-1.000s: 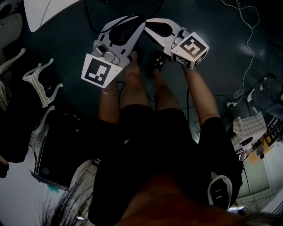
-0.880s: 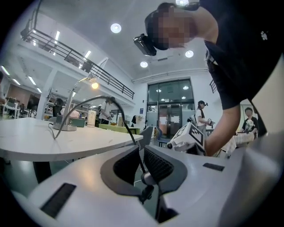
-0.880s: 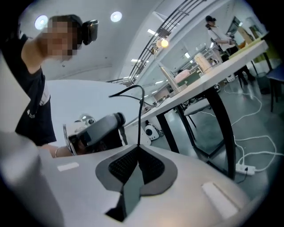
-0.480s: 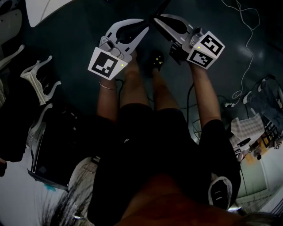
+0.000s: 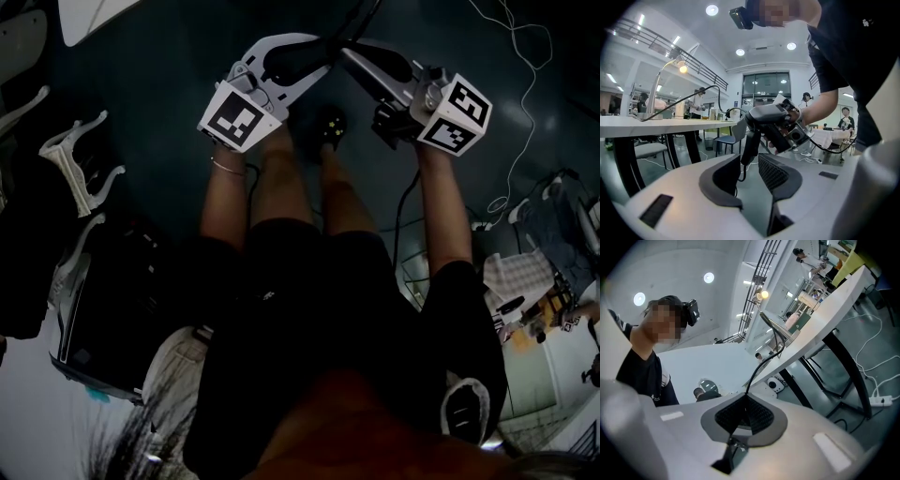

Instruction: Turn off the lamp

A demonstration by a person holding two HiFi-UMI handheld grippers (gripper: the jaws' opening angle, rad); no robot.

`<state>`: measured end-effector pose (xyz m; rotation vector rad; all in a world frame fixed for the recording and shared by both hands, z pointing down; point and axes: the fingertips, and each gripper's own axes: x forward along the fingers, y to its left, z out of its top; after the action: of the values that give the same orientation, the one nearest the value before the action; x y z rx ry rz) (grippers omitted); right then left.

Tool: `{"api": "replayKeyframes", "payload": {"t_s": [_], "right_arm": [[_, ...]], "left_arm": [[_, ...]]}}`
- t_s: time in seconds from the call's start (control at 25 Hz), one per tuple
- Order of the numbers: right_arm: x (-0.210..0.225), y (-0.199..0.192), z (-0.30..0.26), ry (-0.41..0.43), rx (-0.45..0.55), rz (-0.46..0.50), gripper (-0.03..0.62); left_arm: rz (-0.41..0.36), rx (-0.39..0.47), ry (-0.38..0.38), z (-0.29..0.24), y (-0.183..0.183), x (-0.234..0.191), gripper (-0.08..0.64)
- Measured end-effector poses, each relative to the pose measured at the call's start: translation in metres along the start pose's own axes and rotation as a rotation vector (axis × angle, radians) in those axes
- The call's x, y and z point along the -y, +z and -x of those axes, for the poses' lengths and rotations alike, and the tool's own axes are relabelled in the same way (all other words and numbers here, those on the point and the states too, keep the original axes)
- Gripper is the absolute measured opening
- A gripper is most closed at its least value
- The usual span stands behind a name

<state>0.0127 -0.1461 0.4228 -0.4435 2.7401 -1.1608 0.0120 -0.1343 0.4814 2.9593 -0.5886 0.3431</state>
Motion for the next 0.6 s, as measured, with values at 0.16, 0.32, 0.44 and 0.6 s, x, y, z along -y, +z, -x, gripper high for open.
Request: {"api": "replayKeyframes", "payload": {"t_s": [0.16, 0.32, 0.44, 0.6], "right_arm": [[-0.006, 0.0, 0.001, 0.034, -0.014, -0.015, 0.011], [-0.01, 0.002, 0.0, 0.062, -0.004, -0.038, 0.009], [-0.011, 0.004, 0.001, 0.085, 0.013, -0.058, 0.011], [-0.012, 0.007, 0.002, 0.112, 0.036, -0.094, 0.009]], "left_arm": [[0.001, -0.011, -0.014, -0.008, -0.004, 0.002, 0.11], [0.005, -0.018, -0.031, -0.012, -0.01, 0.002, 0.11], [0.014, -0.026, -0.044, -0.014, -0.018, 0.002, 0.11], [0.042, -0.004, -0.05, -0.018, -0.022, -0.001, 0.11]]}}
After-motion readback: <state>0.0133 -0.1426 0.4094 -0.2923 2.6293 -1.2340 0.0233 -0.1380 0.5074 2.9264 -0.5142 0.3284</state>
